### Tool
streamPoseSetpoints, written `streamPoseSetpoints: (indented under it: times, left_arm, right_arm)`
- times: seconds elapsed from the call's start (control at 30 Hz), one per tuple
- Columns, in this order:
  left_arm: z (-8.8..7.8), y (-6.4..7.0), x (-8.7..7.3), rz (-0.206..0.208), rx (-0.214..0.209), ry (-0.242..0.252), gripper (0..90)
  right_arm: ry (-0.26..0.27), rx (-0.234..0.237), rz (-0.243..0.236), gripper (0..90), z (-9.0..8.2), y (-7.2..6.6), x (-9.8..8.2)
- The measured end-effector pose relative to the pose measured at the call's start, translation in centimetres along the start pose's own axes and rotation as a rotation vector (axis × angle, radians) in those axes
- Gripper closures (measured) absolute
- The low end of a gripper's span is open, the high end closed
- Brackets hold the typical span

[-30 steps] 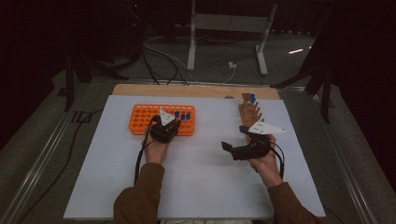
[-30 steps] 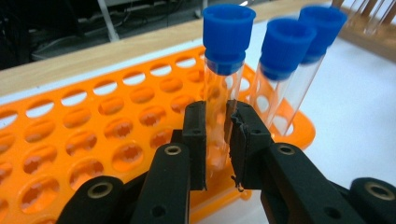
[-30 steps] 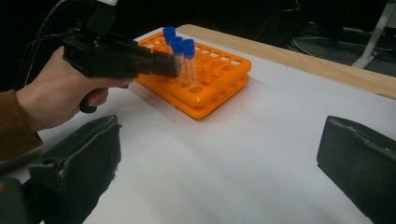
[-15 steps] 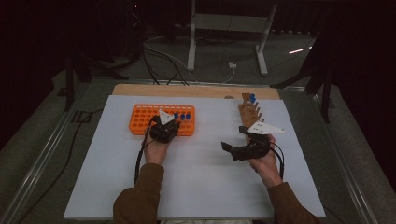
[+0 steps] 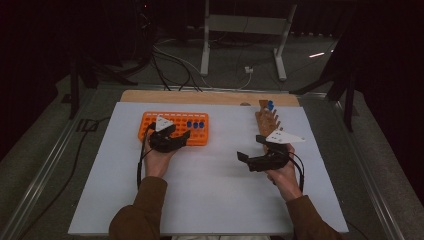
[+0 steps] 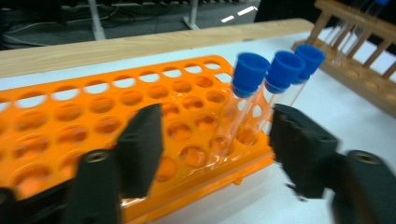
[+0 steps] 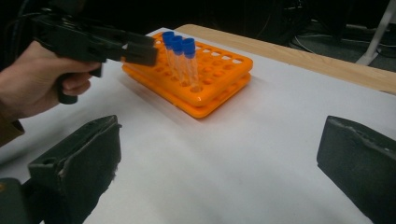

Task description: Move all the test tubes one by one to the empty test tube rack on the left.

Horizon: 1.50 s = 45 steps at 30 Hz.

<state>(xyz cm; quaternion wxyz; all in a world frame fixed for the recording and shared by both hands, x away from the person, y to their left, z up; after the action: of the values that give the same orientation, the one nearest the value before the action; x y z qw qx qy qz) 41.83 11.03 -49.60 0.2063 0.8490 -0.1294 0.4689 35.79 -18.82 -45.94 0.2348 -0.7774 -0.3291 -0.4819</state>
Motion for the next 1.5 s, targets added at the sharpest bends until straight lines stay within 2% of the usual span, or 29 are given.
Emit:
streamPoseSetpoints:
  times: [0.07, 0.33, 0.4, 0.63, 0.8, 1.0, 1.13, 1.5]
  left_arm:
    - [-0.9, -0.3, 0.1, -0.004, 0.007, 0.014, 20.3]
    - [-4.3, -1.0, -0.8, -0.009, -0.003, 0.057, 1.9]
    - [-5.2, -1.1, -1.2, -0.003, -0.014, 0.066, 0.8]
    - [-8.8, -1.5, -2.7, 0.057, 0.022, 0.094, 0.8]
    - [-10.4, -1.8, -3.4, 0.059, 0.035, 0.124, 0.8]
    - [-11.6, -2.2, -3.8, 0.042, 0.044, 0.156, 0.8]
    - [-12.0, -2.3, -3.8, 0.033, 0.062, 0.176, 0.8]
    - [-12.0, -2.4, -4.2, 0.028, 0.100, 0.194, 0.8]
  right_arm:
    - [0.000, -0.002, -0.001, 0.0, 0.0, 0.0, 0.0]
    - [0.001, -0.008, -0.003, 0.0, -0.2, 0.1, 0.1]
    - [0.000, -0.011, -0.003, 0.0, -0.3, 0.1, 0.2]
    - [0.005, -0.033, -0.010, 0.0, -0.8, 0.7, 0.8]
    - [0.006, -0.058, -0.029, 0.0, -1.3, 1.3, 1.7]
    - [0.018, -0.095, -0.036, 0.0, -1.7, 2.3, 3.2]
    - [0.025, -0.122, -0.007, 0.0, -1.6, 3.2, 3.7]
    - [-0.032, -0.216, 0.029, 0.0, -0.9, 6.6, 3.9]
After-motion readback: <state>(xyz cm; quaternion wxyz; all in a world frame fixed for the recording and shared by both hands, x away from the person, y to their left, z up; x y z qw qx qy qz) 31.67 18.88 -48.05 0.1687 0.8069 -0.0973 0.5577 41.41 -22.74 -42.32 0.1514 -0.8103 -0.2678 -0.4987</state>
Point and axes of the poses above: each handheld gripper's, and its own axes: z roughly forward along the jaws, x roughly out of its top, y roughly to its right, the point moved 5 cm from there along z, roughly forward along the jaws, and after that the axes turned 6 degrees about -z, right-handed, at the moved point
